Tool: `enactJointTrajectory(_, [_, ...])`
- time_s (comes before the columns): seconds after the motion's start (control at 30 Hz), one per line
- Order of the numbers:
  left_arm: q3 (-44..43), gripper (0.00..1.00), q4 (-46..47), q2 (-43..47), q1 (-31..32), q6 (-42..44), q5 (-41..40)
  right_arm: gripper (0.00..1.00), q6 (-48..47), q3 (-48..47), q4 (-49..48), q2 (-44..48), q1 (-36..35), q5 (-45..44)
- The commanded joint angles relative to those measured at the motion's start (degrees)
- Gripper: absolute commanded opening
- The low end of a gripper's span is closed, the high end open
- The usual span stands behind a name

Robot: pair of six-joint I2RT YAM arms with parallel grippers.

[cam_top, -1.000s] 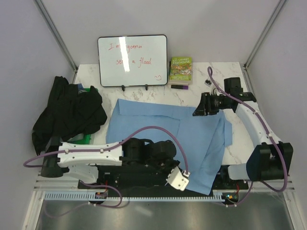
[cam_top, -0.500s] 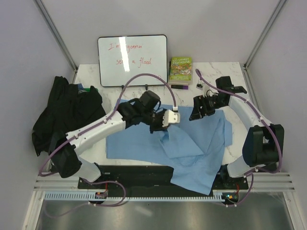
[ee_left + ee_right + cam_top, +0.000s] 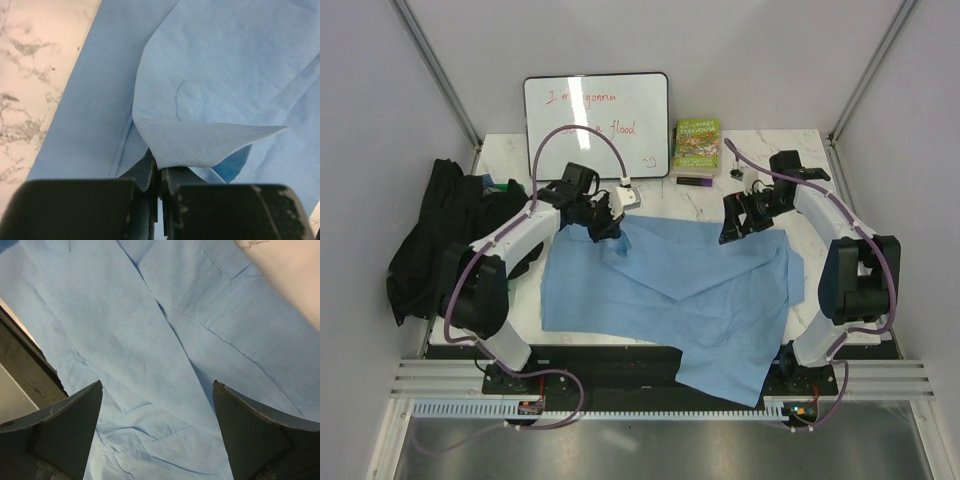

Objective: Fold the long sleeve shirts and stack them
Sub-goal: Fold the shirt

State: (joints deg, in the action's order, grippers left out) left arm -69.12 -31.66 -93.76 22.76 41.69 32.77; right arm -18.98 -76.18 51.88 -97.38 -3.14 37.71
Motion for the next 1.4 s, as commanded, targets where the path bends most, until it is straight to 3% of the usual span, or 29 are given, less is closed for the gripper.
enactJointTrajectory(0.0, [0.3, 0.02, 2.9, -1.7, -2.9, 1.0, 2.5, 0.98, -2.8, -2.6, 0.3, -1.1, 0.1, -3.6])
enactJointTrajectory(0.1, [1.2, 0.12, 2.8, -2.0, -4.2, 0.8, 1.6, 0.94, -3.3, -2.5, 0.3, -1.6, 0.0, -6.7])
enactJointTrajectory(0.17, [1.2, 0.25, 2.8, -2.0, -6.3, -0.6, 0.2, 0.91, -3.9, -2.4, 0.4, -1.4, 0.1, -8.6])
enactJointTrajectory(0.27, [0.7, 0.29, 2.2, -1.0, -11.6, -2.1, -1.4, 0.86, -5.1, -2.4, 0.9, -0.1, 0.0, -12.7])
enactJointTrajectory(0.37, [0.4, 0.47, 2.0, 1.6, -16.6, -2.0, -2.3, 0.8, -6.6, -2.5, 1.8, 2.2, 0.1, -15.5])
enactJointTrajectory(0.57, [1.4, 0.53, 1.0, 6.3, -17.2, -0.5, -3.1, 0.64, -7.5, -0.6, 2.8, 4.0, -0.1, -18.0])
enactJointTrajectory(0.73, [5.1, 0.51, 0.6, 6.1, -12.7, -1.0, -6.6, 0.59, -7.2, 1.8, 1.0, 0.0, -1.9, -22.1])
enactJointTrajectory(1.1, [7.3, 0.45, 0.5, -3.3, -11.2, -7.8, -14.8, 0.48, -7.5, -2.8, -6.5, -15.6, -2.0, -30.2])
enactJointTrajectory(1.37, [-1.4, 0.42, 0.3, -15.9, -12.7, -13.5, -21.3, 0.46, -5.1, -16.6, -9.5, -26.8, -2.0, -36.6])
